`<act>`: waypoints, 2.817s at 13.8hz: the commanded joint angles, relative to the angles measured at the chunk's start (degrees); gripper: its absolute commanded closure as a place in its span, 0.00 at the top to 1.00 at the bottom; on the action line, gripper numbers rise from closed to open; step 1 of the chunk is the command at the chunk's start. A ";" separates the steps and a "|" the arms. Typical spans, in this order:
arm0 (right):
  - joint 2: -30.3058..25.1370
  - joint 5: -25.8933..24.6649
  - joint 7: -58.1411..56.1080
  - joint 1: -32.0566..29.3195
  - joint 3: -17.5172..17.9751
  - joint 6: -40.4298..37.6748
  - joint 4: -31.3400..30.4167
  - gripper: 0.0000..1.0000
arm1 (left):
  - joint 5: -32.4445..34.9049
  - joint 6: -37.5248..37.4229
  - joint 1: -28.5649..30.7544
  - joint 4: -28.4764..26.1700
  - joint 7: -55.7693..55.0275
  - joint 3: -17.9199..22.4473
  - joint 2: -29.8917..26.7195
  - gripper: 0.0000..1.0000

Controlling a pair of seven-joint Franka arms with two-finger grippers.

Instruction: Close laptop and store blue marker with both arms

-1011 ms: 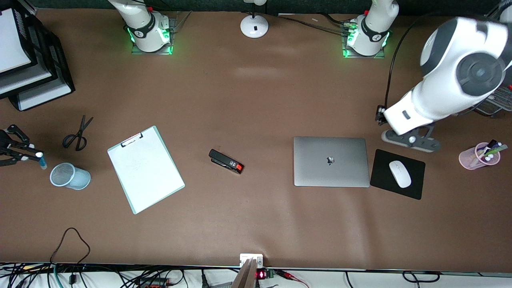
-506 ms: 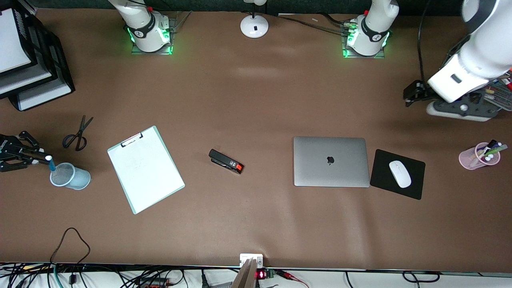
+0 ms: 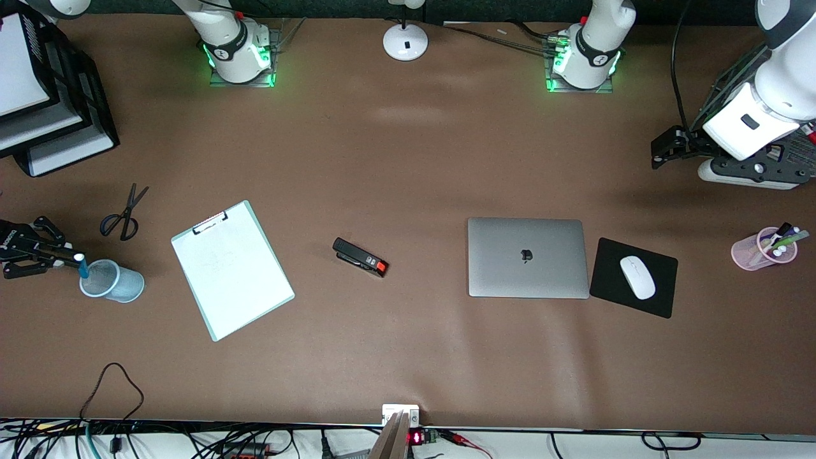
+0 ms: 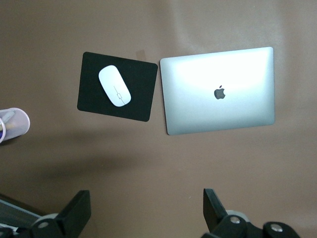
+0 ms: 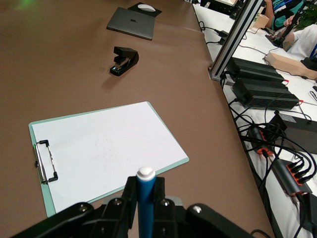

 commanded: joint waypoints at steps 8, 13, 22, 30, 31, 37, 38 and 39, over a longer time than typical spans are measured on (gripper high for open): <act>4.01 1.31 -2.32 -1.51 0.75 -0.58 1.87 0.00 | -0.73 -0.98 0.26 -0.56 1.45 0.04 -1.01 1.00; 5.95 1.31 -3.81 -2.04 0.75 0.21 2.92 0.00 | -0.73 -0.98 0.18 -0.47 1.36 -0.31 -1.01 1.00; 8.67 3.51 -3.46 -2.74 0.75 2.49 3.45 0.00 | -0.73 -0.98 0.17 -0.47 1.36 -0.40 -1.01 1.00; 10.34 2.19 -3.37 -2.74 0.57 3.99 3.45 0.00 | -0.73 -1.33 -0.09 -0.47 1.19 -0.48 -1.01 1.00; 10.34 2.19 -3.37 -2.74 0.49 3.99 3.45 0.00 | -0.73 -1.33 -0.09 -0.47 1.19 -0.48 -1.01 1.00; 10.26 1.05 -3.02 -2.74 0.13 3.90 3.45 0.33 | -0.73 -1.33 -0.26 -0.38 1.27 -0.48 -1.01 1.00; 10.26 1.05 -2.85 -2.74 -0.13 3.99 3.45 0.69 | -0.73 -1.33 -0.26 -0.38 1.19 -0.66 -1.01 1.00; 10.26 0.96 -2.85 -2.74 -0.13 3.81 3.36 1.00 | -0.73 -1.33 -0.26 -0.38 1.19 -0.75 -1.01 1.00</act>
